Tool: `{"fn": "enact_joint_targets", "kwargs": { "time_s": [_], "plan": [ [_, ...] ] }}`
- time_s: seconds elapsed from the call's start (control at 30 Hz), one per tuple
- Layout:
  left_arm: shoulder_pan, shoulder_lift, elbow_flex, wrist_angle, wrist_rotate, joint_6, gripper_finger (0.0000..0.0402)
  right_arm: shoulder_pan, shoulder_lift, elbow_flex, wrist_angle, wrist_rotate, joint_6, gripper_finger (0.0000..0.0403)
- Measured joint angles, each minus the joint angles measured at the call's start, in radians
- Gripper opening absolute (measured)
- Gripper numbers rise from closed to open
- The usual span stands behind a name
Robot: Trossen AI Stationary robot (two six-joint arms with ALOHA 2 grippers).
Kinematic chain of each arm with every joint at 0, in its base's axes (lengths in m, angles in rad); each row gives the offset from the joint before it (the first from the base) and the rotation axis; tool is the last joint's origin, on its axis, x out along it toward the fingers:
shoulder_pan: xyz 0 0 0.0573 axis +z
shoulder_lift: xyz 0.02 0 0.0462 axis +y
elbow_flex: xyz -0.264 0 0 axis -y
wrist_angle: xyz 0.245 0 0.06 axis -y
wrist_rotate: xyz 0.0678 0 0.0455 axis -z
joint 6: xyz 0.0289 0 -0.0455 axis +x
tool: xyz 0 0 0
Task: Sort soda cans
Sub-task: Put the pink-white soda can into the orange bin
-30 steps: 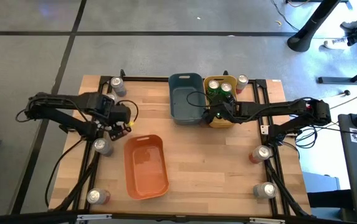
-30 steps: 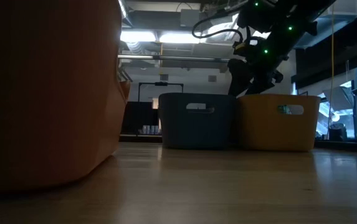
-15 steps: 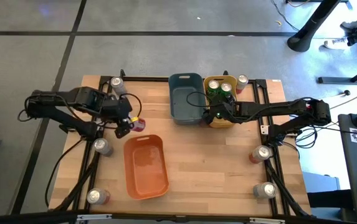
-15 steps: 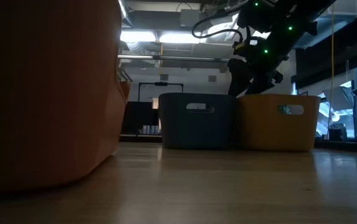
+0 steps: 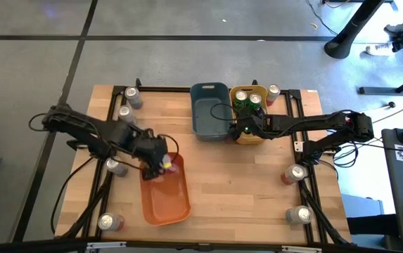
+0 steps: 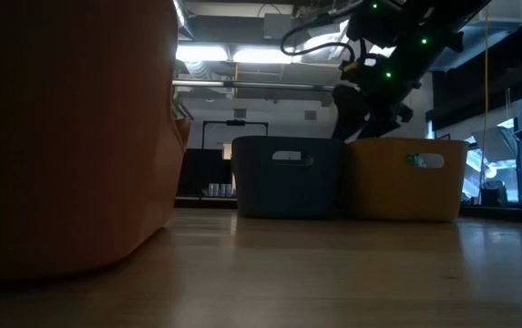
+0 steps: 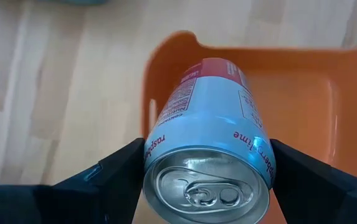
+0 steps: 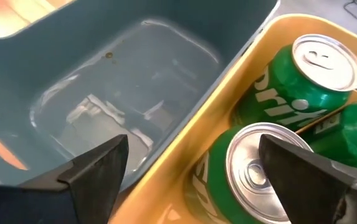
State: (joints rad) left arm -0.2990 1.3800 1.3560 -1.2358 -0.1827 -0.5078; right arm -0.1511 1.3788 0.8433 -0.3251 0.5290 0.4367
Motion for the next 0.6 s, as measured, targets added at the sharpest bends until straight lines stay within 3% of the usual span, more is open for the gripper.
{"fn": "enact_joint_targets", "kwargs": {
  "time_s": [0.33, 0.6],
  "plan": [
    [-0.004, 0.173, -0.008, -0.011, 0.041, 0.091, 0.0285, 0.000, 0.000, 0.000, 0.030, -0.036, -0.020, 0.0358],
    [0.053, 0.273, -0.010, -0.045, 0.049, 0.196, 0.0285, 0.000, 0.000, 0.000, 0.032, -0.036, -0.020, 0.0358]
  ]
}}
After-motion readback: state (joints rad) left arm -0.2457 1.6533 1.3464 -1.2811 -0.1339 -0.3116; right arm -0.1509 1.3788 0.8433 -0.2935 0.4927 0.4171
